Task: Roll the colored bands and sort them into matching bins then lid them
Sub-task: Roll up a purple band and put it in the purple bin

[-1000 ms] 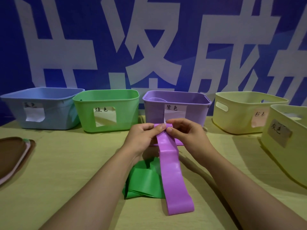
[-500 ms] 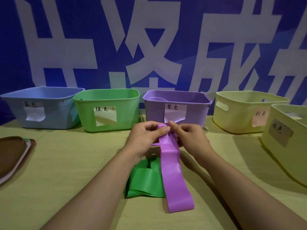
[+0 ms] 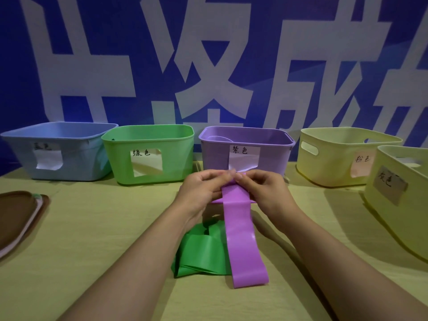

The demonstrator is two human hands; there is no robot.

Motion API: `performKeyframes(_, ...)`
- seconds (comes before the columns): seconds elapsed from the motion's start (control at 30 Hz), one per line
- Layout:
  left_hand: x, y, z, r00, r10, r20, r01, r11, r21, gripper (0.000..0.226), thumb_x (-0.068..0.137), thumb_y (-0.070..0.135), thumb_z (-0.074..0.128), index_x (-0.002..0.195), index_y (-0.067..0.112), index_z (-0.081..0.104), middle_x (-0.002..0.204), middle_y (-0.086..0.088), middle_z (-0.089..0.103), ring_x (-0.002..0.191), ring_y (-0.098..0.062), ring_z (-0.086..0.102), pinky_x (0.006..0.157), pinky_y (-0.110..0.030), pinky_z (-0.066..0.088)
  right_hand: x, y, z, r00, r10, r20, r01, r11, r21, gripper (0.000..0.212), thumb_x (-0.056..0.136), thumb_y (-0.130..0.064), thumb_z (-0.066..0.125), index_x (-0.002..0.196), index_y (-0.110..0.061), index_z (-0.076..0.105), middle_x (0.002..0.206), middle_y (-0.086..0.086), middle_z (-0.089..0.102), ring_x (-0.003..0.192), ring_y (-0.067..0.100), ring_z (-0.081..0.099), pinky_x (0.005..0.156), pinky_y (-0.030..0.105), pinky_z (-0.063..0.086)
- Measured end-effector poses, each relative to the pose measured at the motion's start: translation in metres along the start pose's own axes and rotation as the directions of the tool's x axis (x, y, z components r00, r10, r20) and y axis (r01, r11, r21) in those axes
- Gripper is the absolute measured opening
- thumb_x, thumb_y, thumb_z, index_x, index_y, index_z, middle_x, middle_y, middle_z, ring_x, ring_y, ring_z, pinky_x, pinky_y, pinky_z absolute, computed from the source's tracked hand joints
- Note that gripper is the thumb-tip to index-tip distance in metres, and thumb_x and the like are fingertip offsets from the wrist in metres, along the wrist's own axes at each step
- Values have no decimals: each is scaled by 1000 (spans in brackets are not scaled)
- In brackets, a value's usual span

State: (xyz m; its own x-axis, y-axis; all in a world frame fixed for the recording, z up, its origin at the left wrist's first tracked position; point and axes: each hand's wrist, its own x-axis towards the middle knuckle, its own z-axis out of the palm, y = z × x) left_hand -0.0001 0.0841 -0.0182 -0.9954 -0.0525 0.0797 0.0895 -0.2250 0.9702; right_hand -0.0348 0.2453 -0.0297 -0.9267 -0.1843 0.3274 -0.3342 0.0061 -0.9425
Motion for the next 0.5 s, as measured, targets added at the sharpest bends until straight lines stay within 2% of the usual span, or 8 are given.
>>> performKeyframes(0.07, 0, 1, 1, 999, -31, -32, 32, 999, 26, 35, 87, 36, 76, 104, 6, 76, 98, -13, 79, 93, -23, 77, 80, -25, 61, 0, 0, -1, 1000, -19, 0, 19, 1000, -2, 19, 94, -17, 71, 103, -1, 77, 93, 15, 77, 79, 13, 69, 72, 23, 58)
performKeyframes(0.17, 1, -1, 1, 997, -58, -59, 62, 995, 81, 37, 89, 44, 74, 98, 8, 78, 94, -12, 80, 90, -22, 77, 77, -26, 59, -1, -1, -2, 999, -37, 16, 37, 999, 1, 17, 93, -15, 72, 105, -4, 77, 93, 8, 79, 82, 11, 72, 74, 21, 57)
performKeyframes(0.3, 1, -3, 0, 997, -38, -74, 46, 993, 106, 35, 89, 38, 76, 99, 4, 79, 97, -18, 78, 88, -26, 74, 72, -26, 60, 0, -1, -1, 998, -53, 35, 54, 998, -14, 17, 93, -14, 72, 107, -6, 76, 95, 5, 79, 86, 9, 72, 75, 20, 55)
performKeyframes(0.43, 1, -3, -2, 996, -13, -93, 23, 993, 112, 36, 89, 28, 78, 104, -5, 76, 97, -23, 76, 74, -21, 69, 57, -21, 55, -1, 1, -2, 997, -42, 63, 43, 999, -14, 19, 93, -15, 71, 111, -9, 75, 100, 3, 79, 92, 13, 73, 79, 24, 58)
performKeyframes(0.5, 2, -3, -3, 996, -5, -90, 15, 994, 113, 31, 89, 25, 78, 103, -3, 76, 96, -20, 77, 77, -24, 71, 60, -24, 58, -2, 2, -1, 996, -21, 85, 23, 1000, -20, 21, 94, -19, 70, 114, -13, 73, 102, 2, 78, 97, 15, 74, 79, 24, 58)
